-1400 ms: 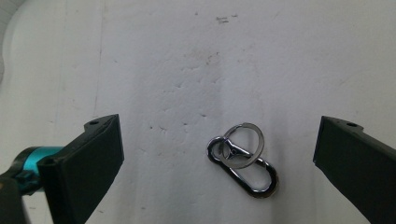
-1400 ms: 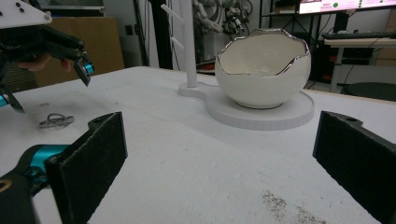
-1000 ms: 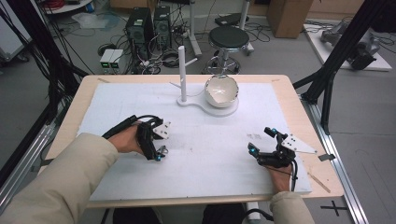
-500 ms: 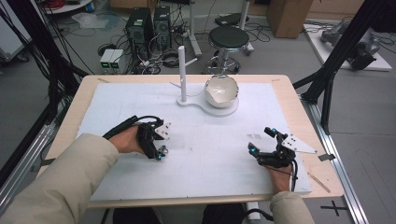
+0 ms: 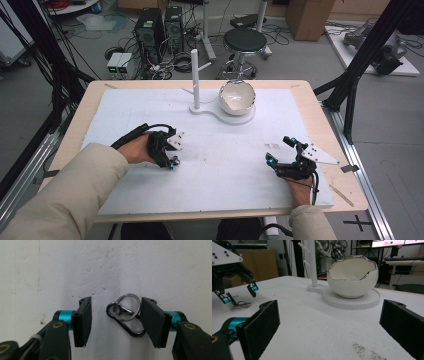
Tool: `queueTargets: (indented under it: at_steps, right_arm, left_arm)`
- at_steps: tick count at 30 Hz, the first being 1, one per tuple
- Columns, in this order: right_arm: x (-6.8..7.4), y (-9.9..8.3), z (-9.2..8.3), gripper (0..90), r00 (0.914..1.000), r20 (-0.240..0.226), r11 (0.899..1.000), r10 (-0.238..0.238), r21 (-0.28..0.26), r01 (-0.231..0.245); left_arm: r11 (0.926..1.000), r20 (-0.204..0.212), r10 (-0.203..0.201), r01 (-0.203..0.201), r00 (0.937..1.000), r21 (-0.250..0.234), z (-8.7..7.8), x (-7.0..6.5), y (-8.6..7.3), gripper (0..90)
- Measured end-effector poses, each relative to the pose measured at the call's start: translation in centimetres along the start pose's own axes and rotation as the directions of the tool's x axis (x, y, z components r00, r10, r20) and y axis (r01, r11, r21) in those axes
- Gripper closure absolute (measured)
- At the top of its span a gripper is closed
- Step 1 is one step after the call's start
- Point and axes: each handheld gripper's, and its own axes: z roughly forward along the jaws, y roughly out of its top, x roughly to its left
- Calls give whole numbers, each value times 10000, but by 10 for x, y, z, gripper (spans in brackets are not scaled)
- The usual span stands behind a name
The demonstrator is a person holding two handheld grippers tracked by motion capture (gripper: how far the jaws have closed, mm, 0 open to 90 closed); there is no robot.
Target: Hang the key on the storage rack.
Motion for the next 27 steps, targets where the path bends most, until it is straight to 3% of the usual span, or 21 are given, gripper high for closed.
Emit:
queueTargets:
  at_steps: [7, 18, 27]
  right_arm:
    - [0, 0, 0, 19, 10000, 4, 10000, -9, -5, 9]
    - [0, 0, 0, 19, 10000, 4, 10000, -16, -11, 16]
    - [0, 0, 0, 19, 10000, 7, 10000, -25, -10, 25]
  left_arm:
    - [10000, -38, 64, -64, 10000, -14, -1, 0, 0, 500]
    - [9996, 63, 235, -234, 9997, -132, -5, 1, -1, 704]
    - [9996, 132, 255, -254, 9996, -89, -5, 1, -1, 788]
